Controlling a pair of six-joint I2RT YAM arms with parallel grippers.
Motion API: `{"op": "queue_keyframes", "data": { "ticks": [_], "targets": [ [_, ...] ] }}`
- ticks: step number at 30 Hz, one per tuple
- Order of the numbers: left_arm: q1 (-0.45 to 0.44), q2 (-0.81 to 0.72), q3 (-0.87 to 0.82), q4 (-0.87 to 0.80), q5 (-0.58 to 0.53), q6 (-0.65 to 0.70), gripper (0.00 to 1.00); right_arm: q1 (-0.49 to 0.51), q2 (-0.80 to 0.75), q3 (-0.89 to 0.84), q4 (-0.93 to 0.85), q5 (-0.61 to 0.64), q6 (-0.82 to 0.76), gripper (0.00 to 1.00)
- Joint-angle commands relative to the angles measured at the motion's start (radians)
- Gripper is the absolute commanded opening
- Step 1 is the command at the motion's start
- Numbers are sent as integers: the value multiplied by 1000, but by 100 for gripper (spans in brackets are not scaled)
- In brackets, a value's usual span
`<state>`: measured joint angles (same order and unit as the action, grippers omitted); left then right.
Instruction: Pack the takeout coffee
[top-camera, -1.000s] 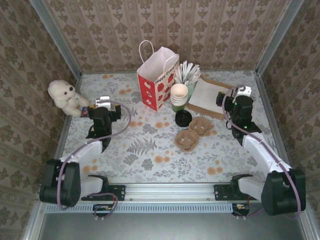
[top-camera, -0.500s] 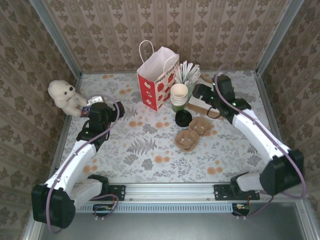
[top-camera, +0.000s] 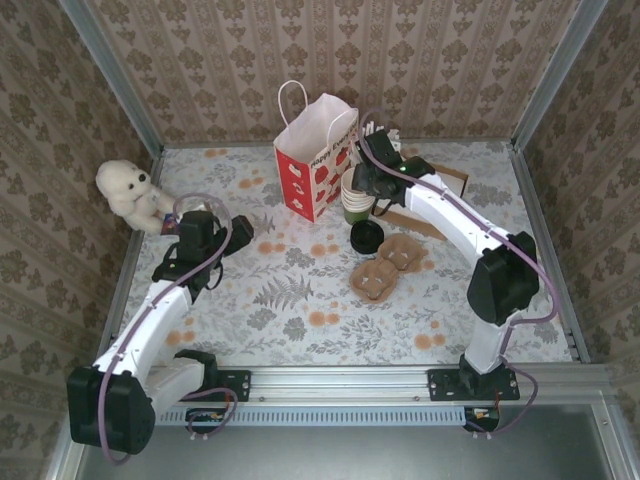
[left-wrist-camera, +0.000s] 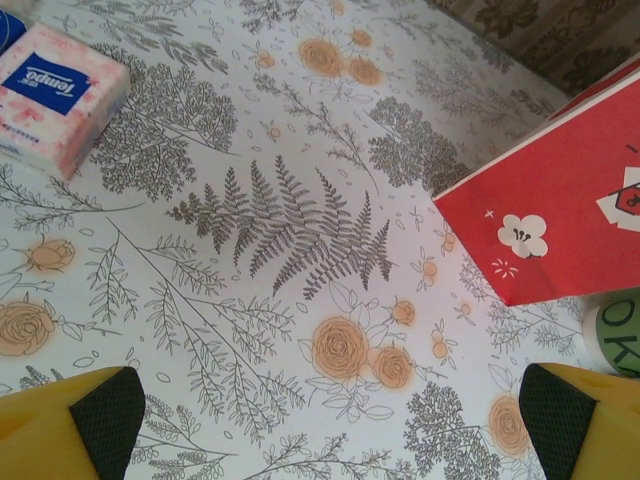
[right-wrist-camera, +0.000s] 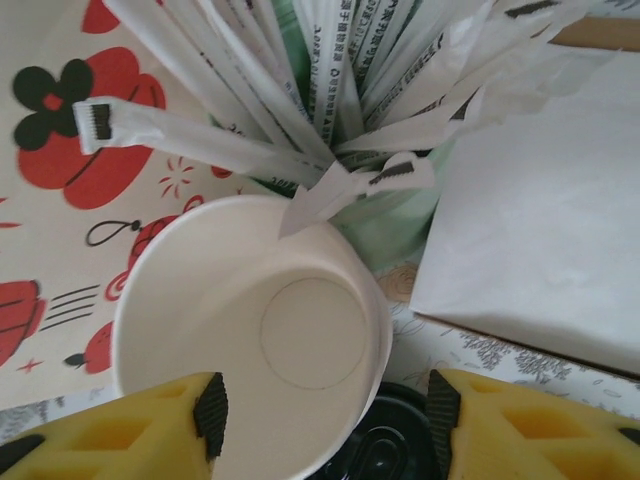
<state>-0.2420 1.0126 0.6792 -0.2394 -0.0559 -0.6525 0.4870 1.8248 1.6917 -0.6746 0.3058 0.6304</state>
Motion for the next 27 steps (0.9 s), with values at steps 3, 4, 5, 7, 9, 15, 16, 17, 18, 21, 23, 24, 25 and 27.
{"op": "queue_keyframes", "data": {
  "ticks": [3,4,5,7,9,15,16,17,18,21,23,24,25,27],
  "targets": [
    [15,19,-12,2,28,-15,100,6,44,55,-71,63,-1,49],
    [16,25,-10,4,30,-16,100,5,47,60,-72,63,-1,47],
    [17,30,-11,6,34,-16,100,4,53,62,-72,64,0,45],
    [18,39,-9,8,41,-16,100,5,63,67,-68,65,-1,41],
    [19,46,-10,12,44,-17,100,5,70,72,-63,58,-4,37],
    [26,61,-11,12,44,-21,100,6,87,82,-60,58,-13,26],
    [27,64,-9,13,47,-20,100,6,85,82,-54,58,-12,24],
    [27,67,-9,15,52,-22,100,8,84,82,-52,57,-17,23],
    [27,70,-9,20,58,-22,100,7,85,83,-53,59,-22,22],
    [27,79,-10,30,71,-24,100,7,88,87,-60,68,-29,22],
    [27,83,-7,29,73,-24,100,7,91,82,-57,69,-29,23],
    [27,84,-7,30,73,-27,100,6,93,83,-55,66,-29,24],
    [27,86,-7,30,74,-26,100,6,96,84,-54,64,-30,24],
    [27,86,-7,31,75,-27,100,6,104,89,-57,57,-32,24]
  ]
}}
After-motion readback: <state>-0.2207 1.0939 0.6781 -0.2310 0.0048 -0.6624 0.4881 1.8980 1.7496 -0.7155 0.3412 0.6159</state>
